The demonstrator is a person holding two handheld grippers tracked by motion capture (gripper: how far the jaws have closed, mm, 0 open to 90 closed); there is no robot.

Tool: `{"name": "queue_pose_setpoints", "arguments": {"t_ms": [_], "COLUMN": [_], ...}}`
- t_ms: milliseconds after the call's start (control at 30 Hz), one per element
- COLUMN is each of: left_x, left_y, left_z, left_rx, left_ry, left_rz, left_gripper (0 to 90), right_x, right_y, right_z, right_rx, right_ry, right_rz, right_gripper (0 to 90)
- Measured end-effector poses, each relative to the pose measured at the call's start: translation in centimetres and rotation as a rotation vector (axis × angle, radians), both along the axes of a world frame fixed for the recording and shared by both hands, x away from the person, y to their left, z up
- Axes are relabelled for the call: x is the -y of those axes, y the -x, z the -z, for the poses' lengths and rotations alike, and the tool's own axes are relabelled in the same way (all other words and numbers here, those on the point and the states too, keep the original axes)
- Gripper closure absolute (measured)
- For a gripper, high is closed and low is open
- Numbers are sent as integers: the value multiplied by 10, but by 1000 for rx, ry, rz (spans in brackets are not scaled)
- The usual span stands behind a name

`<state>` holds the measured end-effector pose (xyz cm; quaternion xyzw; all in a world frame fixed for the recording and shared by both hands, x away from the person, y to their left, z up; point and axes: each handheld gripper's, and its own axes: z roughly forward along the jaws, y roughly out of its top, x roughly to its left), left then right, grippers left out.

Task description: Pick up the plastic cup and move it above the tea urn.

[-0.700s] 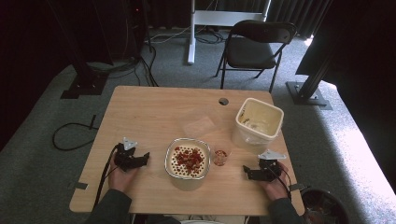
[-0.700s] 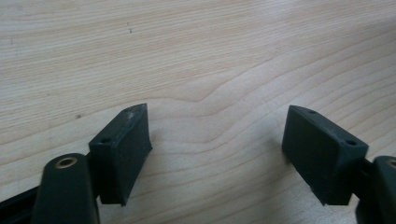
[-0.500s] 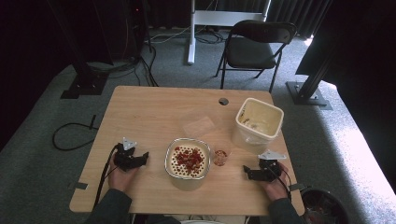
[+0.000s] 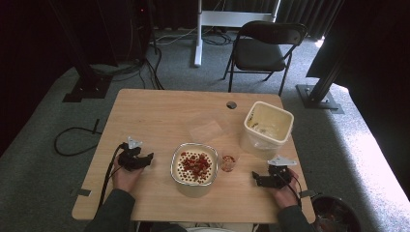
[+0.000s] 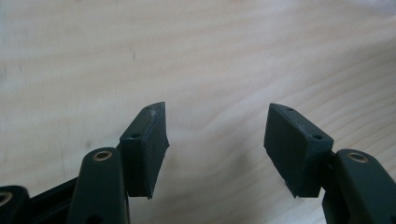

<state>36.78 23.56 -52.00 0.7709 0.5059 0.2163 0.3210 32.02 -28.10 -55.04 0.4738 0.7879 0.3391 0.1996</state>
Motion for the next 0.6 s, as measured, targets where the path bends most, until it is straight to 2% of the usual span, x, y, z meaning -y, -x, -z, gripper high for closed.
{"name": "queue_pose_setpoints", "arguments": {"t_ms": [33, 67, 167, 233, 300, 333, 367, 433, 467, 533, 567, 600], "left_x": [0, 2, 6, 8, 15, 15, 21, 25, 33, 37, 46, 46], "left_y": [0, -4, -10, -13, -21, -21, -28, -32, -40, -44, -52, -52], "left_z": [0, -9, -24, -28, -42, -42, -50, -53, -60, -64, -70, -70], "left_rx": [0, 18, 41, 50, 71, 71, 87, 90, 98, 104, 110, 110], "left_ry": [0, 4, 21, 26, 27, 27, 24, 27, 30, 27, 26, 26], "left_rz": [0, 14, 36, 44, 71, 71, 93, 103, 120, 129, 148, 148], "left_gripper": [399, 396, 387, 381, 378, 377, 373, 373, 373, 374, 373, 376], "right_x": [0, 0, 0, 0, 0, 0, 0, 0, 0, 0, 0, 0], "right_y": [0, 0, 0, 0, 0, 0, 0, 0, 0, 0, 0, 0], "right_z": [0, 0, 0, 0, 0, 0, 0, 0, 0, 0, 0, 0], "right_rx": [0, 0, 0, 0, 0, 0, 0, 0, 0, 1, 0, 0], "right_ry": [0, 0, 0, 0, 0, 0, 0, 0, 0, 0, 0, 0], "right_rz": [0, 0, 0, 0, 1, 0, 1, 1, 1, 1, 2, 2], "right_gripper": [124, 124, 125, 125, 124, 125, 124, 124, 125, 124, 125, 124]}}
